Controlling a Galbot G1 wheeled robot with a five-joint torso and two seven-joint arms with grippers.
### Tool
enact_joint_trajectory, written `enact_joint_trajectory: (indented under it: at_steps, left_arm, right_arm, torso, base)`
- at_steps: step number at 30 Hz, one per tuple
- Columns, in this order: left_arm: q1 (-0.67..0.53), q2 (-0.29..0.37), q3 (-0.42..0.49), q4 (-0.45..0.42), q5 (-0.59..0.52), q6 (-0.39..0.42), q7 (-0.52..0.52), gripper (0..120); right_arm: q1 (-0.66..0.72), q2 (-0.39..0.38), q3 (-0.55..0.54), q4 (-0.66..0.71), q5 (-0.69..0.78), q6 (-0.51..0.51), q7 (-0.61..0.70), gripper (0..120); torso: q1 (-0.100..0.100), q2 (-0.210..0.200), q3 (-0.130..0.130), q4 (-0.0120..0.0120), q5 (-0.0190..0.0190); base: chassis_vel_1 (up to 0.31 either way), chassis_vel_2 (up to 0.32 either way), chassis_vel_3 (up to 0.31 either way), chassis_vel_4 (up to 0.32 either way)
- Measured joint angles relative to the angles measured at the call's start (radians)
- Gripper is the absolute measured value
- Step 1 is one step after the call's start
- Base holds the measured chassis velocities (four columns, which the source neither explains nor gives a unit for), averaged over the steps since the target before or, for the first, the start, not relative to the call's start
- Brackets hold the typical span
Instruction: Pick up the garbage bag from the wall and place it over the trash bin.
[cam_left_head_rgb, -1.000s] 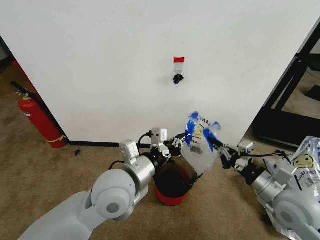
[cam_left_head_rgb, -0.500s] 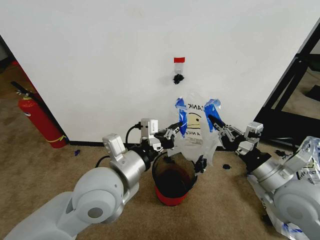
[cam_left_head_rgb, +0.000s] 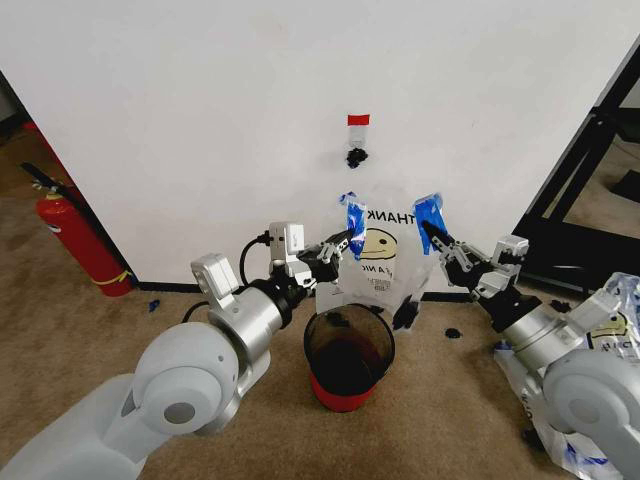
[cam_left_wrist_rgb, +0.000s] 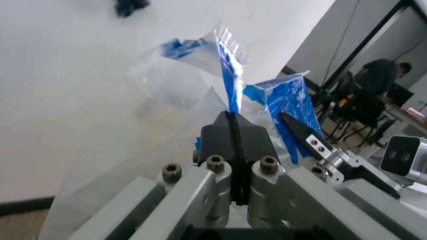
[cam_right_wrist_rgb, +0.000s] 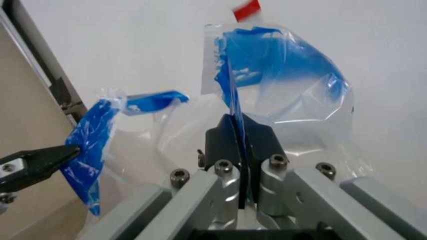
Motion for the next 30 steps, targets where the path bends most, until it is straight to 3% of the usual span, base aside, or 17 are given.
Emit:
enact_joint_trajectory:
  at_steps: [7, 12, 19, 25, 30]
  left_arm:
    - [0.107, 0.001, -0.053, -0.014, 0.016, 0.000, -0.017, 0]
    - [0.138, 0.013, -0.078, -0.026, 0.009, -0.001, -0.013, 0]
    - [0.189, -0.075, -0.043, 0.075, 0.085, -0.018, 0.006, 0]
    - [0.204, -0.086, -0.032, 0.098, 0.103, -0.022, 0.009, 0]
    - [0.241, -0.058, -0.037, 0.134, 0.134, -0.040, 0.024, 0]
  right_arm:
    - [0.016, 0.101, -0.097, -0.064, -0.033, -0.005, 0.029, 0]
    - [0.023, 0.113, -0.112, -0.070, -0.033, -0.005, 0.031, 0]
    - [0.026, 0.159, -0.144, -0.114, -0.069, 0.001, 0.031, 0]
    - [0.009, 0.159, -0.134, -0.117, -0.075, 0.003, 0.032, 0]
    - [-0.028, 0.177, -0.146, -0.147, -0.084, 0.018, 0.030, 0]
  torso:
    - [0.000, 0.000, 0.000, 0.0002, 0.0000]
    - [0.000, 0.000, 0.000, 0.0002, -0.0001]
    - [0.000, 0.000, 0.000, 0.0001, -0.0002]
    - [0.000, 0.000, 0.000, 0.0001, 0.0000]
    - [0.000, 0.000, 0.000, 0.0002, -0.0005]
  base:
    - [0.000, 0.000, 0.000, 0.000]
    - [0.000, 0.000, 0.000, 0.000]
    - [0.000, 0.000, 0.000, 0.000]
    - [0.000, 0.000, 0.000, 0.000]
    - [0.000, 0.000, 0.000, 0.000]
